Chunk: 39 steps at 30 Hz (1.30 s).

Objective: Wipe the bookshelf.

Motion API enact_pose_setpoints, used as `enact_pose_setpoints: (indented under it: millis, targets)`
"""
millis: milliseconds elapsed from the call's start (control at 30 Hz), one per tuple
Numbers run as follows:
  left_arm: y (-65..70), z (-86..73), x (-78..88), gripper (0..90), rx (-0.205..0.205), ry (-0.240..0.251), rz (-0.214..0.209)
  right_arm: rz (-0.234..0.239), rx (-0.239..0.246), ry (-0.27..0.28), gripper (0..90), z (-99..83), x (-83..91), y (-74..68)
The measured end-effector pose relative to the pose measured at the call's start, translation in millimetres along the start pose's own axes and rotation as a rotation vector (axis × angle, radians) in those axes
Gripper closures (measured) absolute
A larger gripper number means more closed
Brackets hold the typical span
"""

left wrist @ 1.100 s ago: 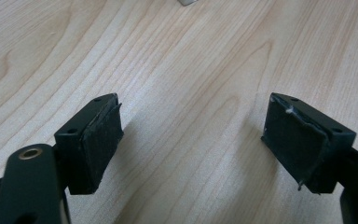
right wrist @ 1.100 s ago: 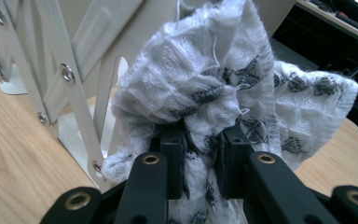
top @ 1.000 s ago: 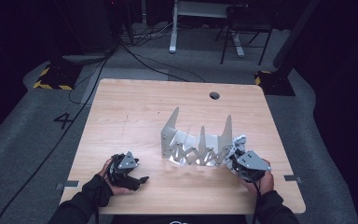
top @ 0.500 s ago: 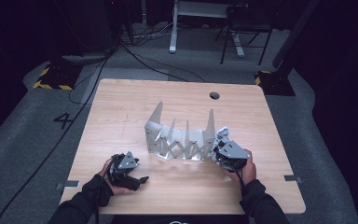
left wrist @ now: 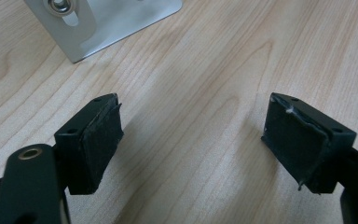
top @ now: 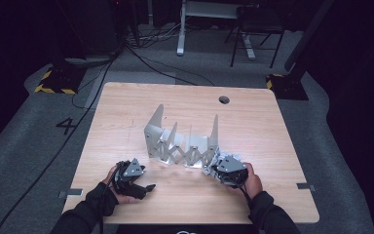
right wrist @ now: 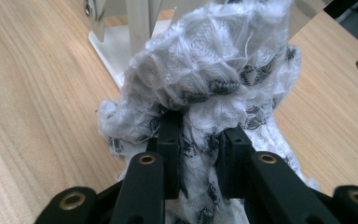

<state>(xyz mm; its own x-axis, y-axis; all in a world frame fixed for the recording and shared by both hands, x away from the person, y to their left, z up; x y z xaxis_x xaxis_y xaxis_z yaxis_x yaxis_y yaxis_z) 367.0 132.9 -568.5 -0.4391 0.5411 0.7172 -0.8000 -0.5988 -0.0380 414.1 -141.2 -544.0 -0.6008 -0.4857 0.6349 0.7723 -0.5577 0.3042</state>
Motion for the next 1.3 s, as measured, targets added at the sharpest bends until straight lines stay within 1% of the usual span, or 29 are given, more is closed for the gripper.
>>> enact_pose_setpoints:
  millis: [100,200,233,267,333,400,467,533,600,667,733,800,833,867,933,1033,1100,1167,1300]
  targets:
    - [0.0,0.0,0.0,19.6,0.001,0.000,0.001,-0.010,0.004,0.017,74.5,3.8,2.5,2.5]
    - [-0.2,0.0,0.0,19.5,0.000,-0.001,0.000,-0.043,-0.011,0.067,74.6,15.7,9.4,10.4]
    - [-0.1,0.0,0.0,19.5,0.001,-0.001,0.000,-0.061,-0.009,0.091,74.6,22.2,13.9,14.5]
    - [-0.2,0.0,0.0,19.5,0.000,0.000,0.000,-0.071,-0.010,0.102,74.6,26.0,17.1,16.7]
    - [-0.2,0.0,0.0,19.5,0.000,0.000,0.000,-0.096,-0.005,0.157,74.7,38.5,29.8,22.0]
    - [-0.2,0.0,0.0,19.5,0.000,-0.001,0.000,-0.111,-0.010,0.198,74.7,47.9,42.6,25.6]
    - [-0.2,0.0,0.0,19.5,0.000,0.000,0.000,-0.127,-0.005,0.237,74.6,57.2,55.2,28.9]
    - [-0.1,0.0,0.0,19.5,0.000,0.000,0.000,-0.126,-0.008,0.245,74.6,59.6,58.2,29.7]
    - [-0.1,0.0,0.0,19.5,0.000,0.000,0.000,-0.142,0.005,0.261,74.4,65.1,65.2,32.6]
    - [-0.1,0.0,0.0,19.5,0.001,0.000,0.000,-0.152,0.007,0.255,74.2,65.1,67.5,36.5]
    - [-0.1,0.0,0.0,19.5,0.001,0.000,0.000,-0.165,-0.002,0.250,74.1,61.4,66.9,43.2]
    - [-0.1,0.0,0.0,19.5,0.001,0.000,0.000,-0.187,-0.017,0.220,74.2,52.8,64.3,52.8]
    - [-0.1,0.0,0.0,19.5,0.001,0.000,0.000,-0.187,-0.017,0.220,74.2,52.8,64.3,52.8]
    - [-0.1,0.0,-0.1,19.5,0.001,0.000,0.000,-0.187,-0.040,0.204,74.1,46.2,62.4,57.7]
    - [-0.1,0.0,-0.1,19.5,0.001,0.000,0.000,-0.196,-0.056,0.162,74.0,32.0,59.9,66.0]
    - [-0.1,0.0,0.0,19.5,0.001,0.000,0.000,-0.184,-0.096,0.134,73.6,16.7,58.5,74.2]
    - [-0.1,0.0,0.0,19.5,0.000,0.000,0.000,-0.171,-0.105,0.110,72.8,9.7,56.0,75.8]
    - [0.0,0.0,0.0,19.5,0.001,0.000,0.000,-0.167,-0.104,0.081,72.4,0.7,51.8,77.3]
    - [-0.1,0.0,0.0,19.5,-0.001,0.001,0.001,-0.138,-0.133,0.014,70.3,-19.0,39.5,79.6]
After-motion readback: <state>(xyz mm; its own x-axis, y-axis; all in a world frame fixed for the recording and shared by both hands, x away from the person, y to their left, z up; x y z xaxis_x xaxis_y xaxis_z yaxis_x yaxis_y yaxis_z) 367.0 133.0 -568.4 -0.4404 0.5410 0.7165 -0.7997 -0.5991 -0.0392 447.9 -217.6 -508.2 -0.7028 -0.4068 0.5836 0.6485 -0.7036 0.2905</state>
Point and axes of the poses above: each handheld gripper's, and its own axes: x roughly backward along the jaws, z roughly out of its top, y roughly to its right, the point moved 9 cm from there along -x, roughly forward along the jaws, and after that the axes turned 4 degrees about z, right-handed, at the moved point
